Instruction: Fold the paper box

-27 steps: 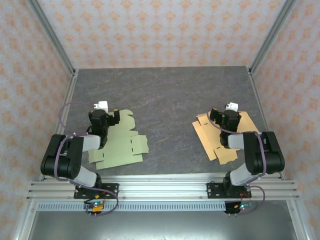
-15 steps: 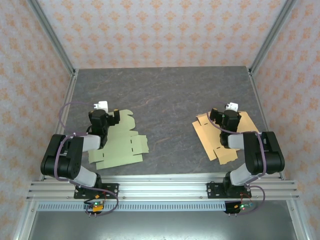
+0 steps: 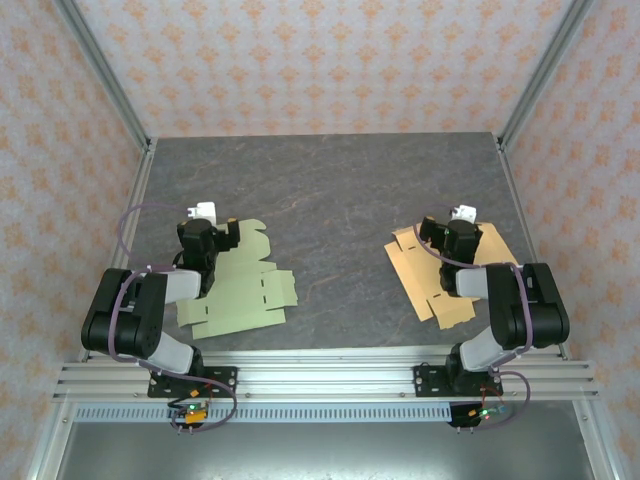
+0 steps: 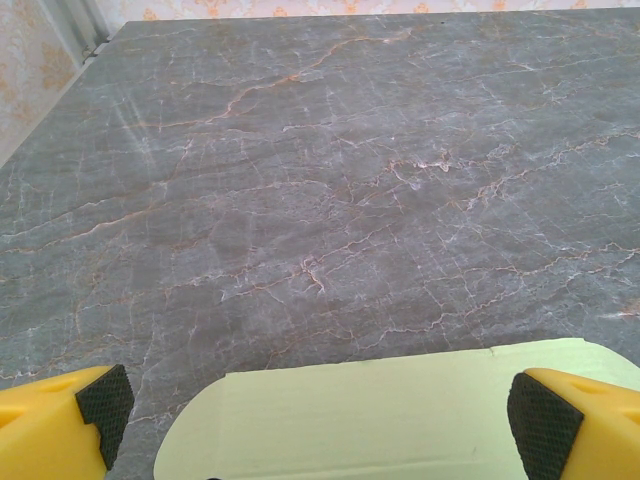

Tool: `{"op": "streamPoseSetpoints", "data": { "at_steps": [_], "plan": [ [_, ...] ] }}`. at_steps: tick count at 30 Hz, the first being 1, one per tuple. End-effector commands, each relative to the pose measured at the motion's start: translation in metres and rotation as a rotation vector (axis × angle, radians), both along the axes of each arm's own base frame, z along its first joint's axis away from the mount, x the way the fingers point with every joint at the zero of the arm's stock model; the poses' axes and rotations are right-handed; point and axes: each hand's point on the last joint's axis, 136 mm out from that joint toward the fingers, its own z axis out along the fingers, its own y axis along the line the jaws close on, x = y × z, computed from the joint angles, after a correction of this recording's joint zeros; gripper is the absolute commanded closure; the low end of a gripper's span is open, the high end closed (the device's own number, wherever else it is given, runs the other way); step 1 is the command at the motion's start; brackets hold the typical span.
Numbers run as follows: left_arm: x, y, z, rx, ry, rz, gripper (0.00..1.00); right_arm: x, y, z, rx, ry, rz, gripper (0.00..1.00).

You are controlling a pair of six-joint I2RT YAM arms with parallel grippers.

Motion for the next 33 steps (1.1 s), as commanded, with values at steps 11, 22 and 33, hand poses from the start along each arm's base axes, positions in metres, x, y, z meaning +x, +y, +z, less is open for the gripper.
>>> {"op": "streamPoseSetpoints", "data": {
  "at_steps": [11, 22, 33],
  "plan": [
    [0.002, -0.005, 0.024, 0.010, -0.030, -0.016, 0.00, 0.003, -0.003, 0.021, -0.001, -0.031, -0.015, 0.01],
    [-0.063, 0.012, 0.058, -0.531, 0.132, 0.571, 0.00, -0.037, -0.050, 0.144, 0.311, -0.128, -0.485, 0.01],
    [-0.094, -0.056, -0.021, -0.507, 0.492, 0.386, 0.00, 0.015, 0.120, 0.111, 0.502, 0.209, 0.211, 0.10]
  ]
}}
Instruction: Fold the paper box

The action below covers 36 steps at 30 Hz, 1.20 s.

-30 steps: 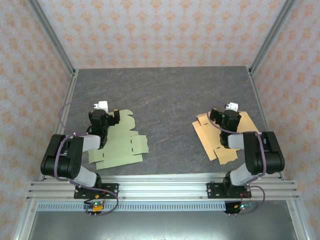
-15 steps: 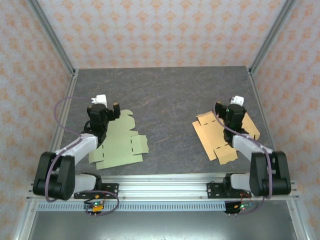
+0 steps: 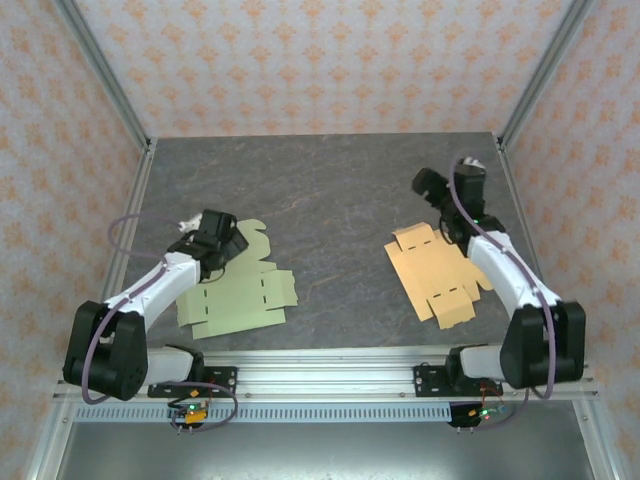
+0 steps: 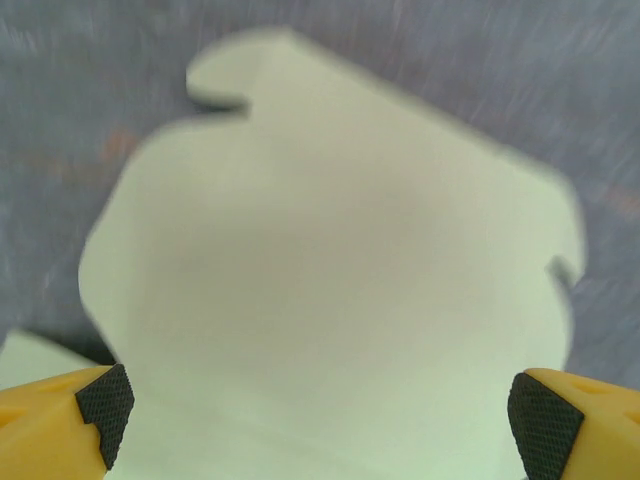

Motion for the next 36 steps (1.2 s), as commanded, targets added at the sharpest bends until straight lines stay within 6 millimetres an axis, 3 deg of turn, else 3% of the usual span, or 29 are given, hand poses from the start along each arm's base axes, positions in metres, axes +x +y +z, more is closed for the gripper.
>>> {"op": "streamPoseSetpoints", "data": {
  "at_steps": [1, 5, 8, 12, 18, 22, 24, 27, 30, 33, 36],
  "plan": [
    [-0.007, -0.023, -0.014, -0.048, 0.043, -0.057, 0.00, -0.009, 0.055, -0.018, 0.050, 0.103, 0.201, 0.10],
    [0.006, -0.044, -0.034, -0.121, 0.070, -0.076, 0.00, -0.007, 0.081, -0.035, 0.064, 0.154, 0.275, 0.10],
    [0.026, -0.072, -0.042, -0.185, 0.044, -0.142, 0.00, -0.006, 0.095, -0.042, 0.123, 0.189, 0.317, 0.12],
    [0.057, -0.114, -0.044, -0.253, 0.034, -0.231, 0.00, -0.008, 0.095, -0.048, 0.122, 0.213, 0.316, 0.12],
    [0.098, -0.173, -0.022, -0.297, -0.043, -0.369, 0.00, -0.016, 0.078, -0.053, 0.047, 0.266, 0.253, 0.12],
    [0.119, -0.202, -0.004, -0.321, -0.060, -0.488, 0.00, -0.025, 0.086, -0.063, 0.045, 0.308, 0.324, 0.12],
    [0.122, -0.209, 0.016, -0.340, -0.095, -0.536, 0.00, -0.030, 0.094, -0.067, 0.053, 0.331, 0.391, 0.16],
    [0.117, -0.206, 0.055, -0.323, -0.148, -0.576, 0.00, -0.037, 0.104, -0.081, 0.079, 0.396, 0.451, 0.24],
    [0.099, -0.182, 0.078, -0.226, -0.120, -0.556, 0.00, -0.043, 0.112, -0.088, 0.140, 0.467, 0.436, 0.28],
    [0.073, -0.152, 0.075, -0.127, -0.037, -0.516, 0.00, -0.048, 0.128, -0.087, 0.252, 0.478, 0.451, 0.28],
    [0.039, -0.118, 0.052, -0.078, 0.067, -0.430, 0.00, -0.042, 0.130, -0.088, 0.214, 0.462, 0.487, 0.27]
  ]
}}
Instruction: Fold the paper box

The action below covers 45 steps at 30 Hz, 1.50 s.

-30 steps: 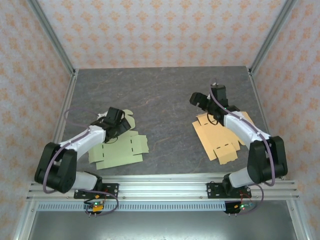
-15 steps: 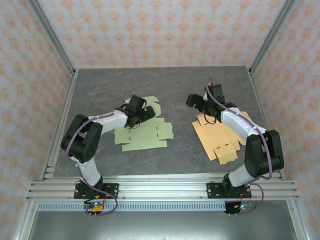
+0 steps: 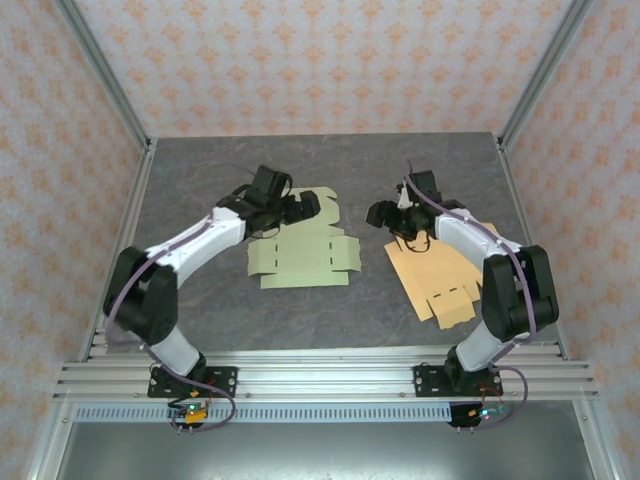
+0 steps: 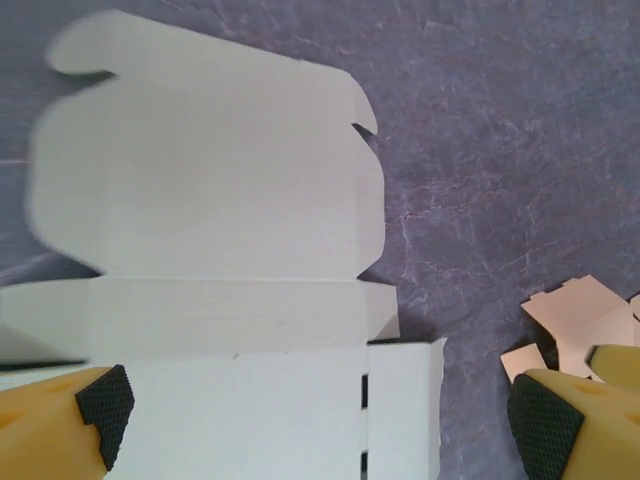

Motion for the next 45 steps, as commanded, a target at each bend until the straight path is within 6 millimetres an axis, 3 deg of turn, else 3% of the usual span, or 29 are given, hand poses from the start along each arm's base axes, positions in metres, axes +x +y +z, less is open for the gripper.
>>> {"op": "streamPoseSetpoints", "data": {
  "at_steps": [1, 5, 9, 14, 18, 22, 26, 30, 38, 45],
  "plan": [
    [-0.057, 0.056, -0.052, 0.175, 0.216, 0.105, 0.00, 0.005, 0.011, 0.004, 0.006, -0.013, 0.070, 0.27],
    [-0.096, 0.056, -0.080, 0.064, 0.292, 0.135, 0.00, 0.029, 0.021, -0.012, -0.061, -0.083, 0.209, 0.32],
    [-0.119, 0.045, -0.088, -0.049, 0.303, 0.132, 0.00, 0.042, 0.037, -0.030, -0.049, -0.044, 0.308, 0.38],
    [-0.136, 0.032, -0.088, -0.086, 0.297, 0.064, 0.00, 0.031, 0.062, -0.042, 0.001, 0.012, 0.441, 0.38],
    [-0.140, 0.036, -0.096, -0.046, 0.323, 0.061, 0.00, 0.015, 0.074, -0.055, 0.017, 0.055, 0.500, 0.40],
    [-0.129, 0.049, -0.088, 0.022, 0.268, 0.103, 0.00, 0.000, 0.076, -0.062, 0.053, 0.071, 0.501, 0.40],
    [-0.111, 0.048, -0.077, 0.038, 0.237, 0.083, 0.00, -0.014, 0.076, -0.060, 0.087, 0.086, 0.516, 0.41],
    [-0.093, 0.054, -0.086, 0.039, 0.269, 0.137, 0.00, -0.027, 0.076, -0.053, 0.118, 0.098, 0.542, 0.41],
    [-0.059, 0.045, -0.099, 0.006, 0.252, 0.171, 0.00, -0.046, 0.091, -0.047, 0.251, 0.134, 0.589, 0.43],
    [-0.047, 0.049, -0.113, 0.051, 0.275, 0.203, 0.00, -0.060, 0.106, -0.045, 0.288, 0.153, 0.635, 0.47]
  ]
}}
